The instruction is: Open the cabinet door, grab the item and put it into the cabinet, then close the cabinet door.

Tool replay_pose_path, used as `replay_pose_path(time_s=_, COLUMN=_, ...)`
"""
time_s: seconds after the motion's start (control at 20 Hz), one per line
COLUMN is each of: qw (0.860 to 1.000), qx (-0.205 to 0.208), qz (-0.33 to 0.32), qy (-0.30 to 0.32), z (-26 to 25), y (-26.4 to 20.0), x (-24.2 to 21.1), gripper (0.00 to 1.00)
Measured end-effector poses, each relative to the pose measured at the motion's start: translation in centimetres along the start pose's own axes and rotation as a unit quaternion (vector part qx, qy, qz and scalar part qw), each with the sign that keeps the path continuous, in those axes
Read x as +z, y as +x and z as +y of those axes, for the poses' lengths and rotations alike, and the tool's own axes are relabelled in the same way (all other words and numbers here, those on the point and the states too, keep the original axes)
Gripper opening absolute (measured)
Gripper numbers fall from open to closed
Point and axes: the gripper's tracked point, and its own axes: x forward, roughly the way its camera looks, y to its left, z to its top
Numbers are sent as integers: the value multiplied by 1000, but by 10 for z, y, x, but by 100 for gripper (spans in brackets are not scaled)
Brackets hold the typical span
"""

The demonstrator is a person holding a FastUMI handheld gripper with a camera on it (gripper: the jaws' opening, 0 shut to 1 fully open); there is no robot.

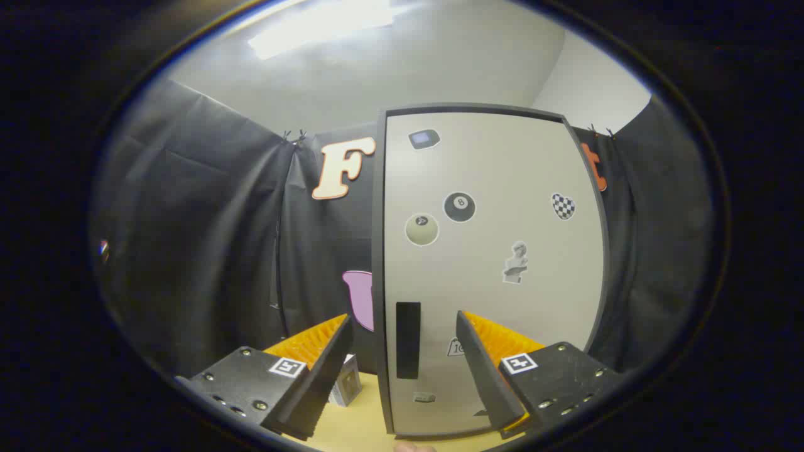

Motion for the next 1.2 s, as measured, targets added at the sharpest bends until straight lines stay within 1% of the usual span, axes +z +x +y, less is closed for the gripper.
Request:
replay_pose_path(time_s=0.55, qw=1000, qx=-10, qz=1, qy=-8, z=5, y=10, x=-3, gripper=97)
replay_pose_path(time_s=0.85, qw=999, qx=-11, qz=33, qy=-21, z=10, y=32, x=-29, gripper=97)
replay_pose_path(time_s=1.05, qw=999, qx=-15, qz=41, qy=-27, z=14, y=49, x=-39, gripper=97)
replay_pose_path(time_s=1.1, qw=998, qx=-24, qz=45, qy=-27, z=12, y=53, x=-42, gripper=96)
replay_pose_path(time_s=1.15, qw=998, qx=-33, qz=50, qy=-27, z=8, y=58, x=-46, gripper=91)
replay_pose_path(time_s=1.2, qw=998, qx=-33, qz=54, qy=-26, z=9, y=63, x=-49, gripper=87)
